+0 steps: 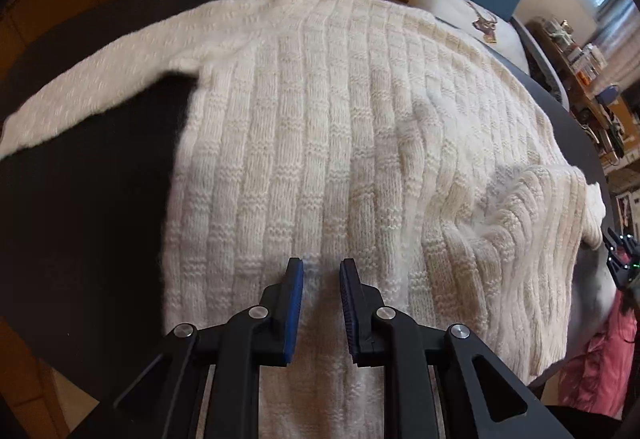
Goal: Fold clothes
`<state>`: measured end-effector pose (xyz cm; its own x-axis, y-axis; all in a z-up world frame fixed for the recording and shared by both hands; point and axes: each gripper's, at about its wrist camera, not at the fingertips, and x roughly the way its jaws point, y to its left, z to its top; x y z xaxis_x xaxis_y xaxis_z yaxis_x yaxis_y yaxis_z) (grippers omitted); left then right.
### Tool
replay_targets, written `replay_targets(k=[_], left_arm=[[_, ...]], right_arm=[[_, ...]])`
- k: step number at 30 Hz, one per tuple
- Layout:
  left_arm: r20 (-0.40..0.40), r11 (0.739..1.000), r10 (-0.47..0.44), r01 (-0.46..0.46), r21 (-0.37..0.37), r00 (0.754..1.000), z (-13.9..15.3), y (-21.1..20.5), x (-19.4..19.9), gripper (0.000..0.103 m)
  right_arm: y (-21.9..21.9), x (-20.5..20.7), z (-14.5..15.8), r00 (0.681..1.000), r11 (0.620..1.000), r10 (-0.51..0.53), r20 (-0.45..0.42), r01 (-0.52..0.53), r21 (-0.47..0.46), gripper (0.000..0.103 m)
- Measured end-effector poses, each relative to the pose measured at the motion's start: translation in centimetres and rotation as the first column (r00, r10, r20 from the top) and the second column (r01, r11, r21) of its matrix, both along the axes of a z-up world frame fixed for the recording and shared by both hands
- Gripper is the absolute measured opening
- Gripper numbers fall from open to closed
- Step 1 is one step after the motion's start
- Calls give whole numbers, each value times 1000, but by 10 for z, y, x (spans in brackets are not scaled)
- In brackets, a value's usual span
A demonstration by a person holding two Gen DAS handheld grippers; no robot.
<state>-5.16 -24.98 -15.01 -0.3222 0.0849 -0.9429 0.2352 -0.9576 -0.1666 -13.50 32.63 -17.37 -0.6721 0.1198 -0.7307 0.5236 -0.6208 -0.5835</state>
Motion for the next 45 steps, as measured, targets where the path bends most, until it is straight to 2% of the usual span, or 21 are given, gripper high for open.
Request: replay_targets(k=[2, 4, 7, 11, 12, 16, 21, 22, 24, 25, 27, 30, 33, 34, 36, 39, 42, 44, 45], left_arm=[[19, 1000, 7, -7, -12, 1000, -3, 5, -2, 19], [28, 1000, 9, -9, -16, 1000, -3, 9, -5, 19], [39, 1000, 14, -13, -10, 999, -4, 14, -8, 19], [62, 1000, 4, -3, -11, 998, -8, 20, -10, 19], [64, 1000, 1, 0, -14, 998, -8, 21, -10, 20], [61, 1000, 15, -16, 8, 998, -8, 19, -10, 19], [35, 999, 16, -17, 32, 999, -2, 15, -2, 20], [29, 999, 13, -14, 36, 999, -1, 13, 0, 20], [12, 999, 10, -10, 36, 1000, 3, 11, 5, 20], [6, 999, 12, -12, 43, 1000, 3, 8, 7, 21], [3, 999, 22, -22, 46, 1000, 2, 4, 11, 24], [15, 998, 40, -41, 52, 999, -2, -2, 14, 24], [25, 997, 52, -54, 50, 998, -5, -2, 12, 24], [21, 997, 50, -51, 53, 999, -3, 0, 12, 24], [10, 997, 43, -43, 58, 999, 0, 5, 10, 24], [-30, 999, -6, 8, 36, 1000, 10, 19, 7, 24], [-105, 991, -132, 133, 3, 986, 28, 45, -3, 24], [-156, 979, -202, 203, -11, 967, 42, 65, -28, 24], [-176, 973, -229, 231, -8, 958, 46, 72, -44, 25]], right_arm=[[-3, -4, -4, 997, 998, 64, -33, -63, 10, 22], [-8, -9, -8, 992, 994, 105, -71, -103, 31, 33], [-9, -18, -6, 988, 991, 135, -82, -134, 15, 33], [-13, -24, -3, 986, 987, 161, -44, -160, 22, 32], [-14, -23, -4, 985, 985, 169, -38, -168, 27, 30], [-23, -20, -12, 980, 979, 200, 16, -201, 39, 0], [-24, -15, -4, 979, 979, 196, 48, -198, 53, 0], [-22, -11, 0, 979, 978, 199, 39, -201, 60, 3], [-16, 2, 3, 983, 980, 183, 17, -184, 80, 29], [-13, 10, 4, 985, 980, 173, 6, -173, 95, 39], [-16, 33, -3, 975, 962, 221, -18, -215, 169, 39], [-27, 58, -10, 958, 944, 278, -69, -259, 205, 39], [-49, 64, -3, 944, 941, 327, -54, -319, 115, 46], [-60, 67, -5, 931, 928, 362, -56, -354, 113, 49], [-79, 70, -7, 909, 909, 412, -61, -405, 102, 49], [-96, 56, -10, 904, 906, 422, -67, -419, 58, 49], [-105, 41, -9, 911, 911, 412, -28, -412, -3, 43], [-109, 38, -7, 908, 908, 420, 15, -419, -21, 31], [-111, 38, -8, 904, 905, 426, 39, -426, -20, 21]])
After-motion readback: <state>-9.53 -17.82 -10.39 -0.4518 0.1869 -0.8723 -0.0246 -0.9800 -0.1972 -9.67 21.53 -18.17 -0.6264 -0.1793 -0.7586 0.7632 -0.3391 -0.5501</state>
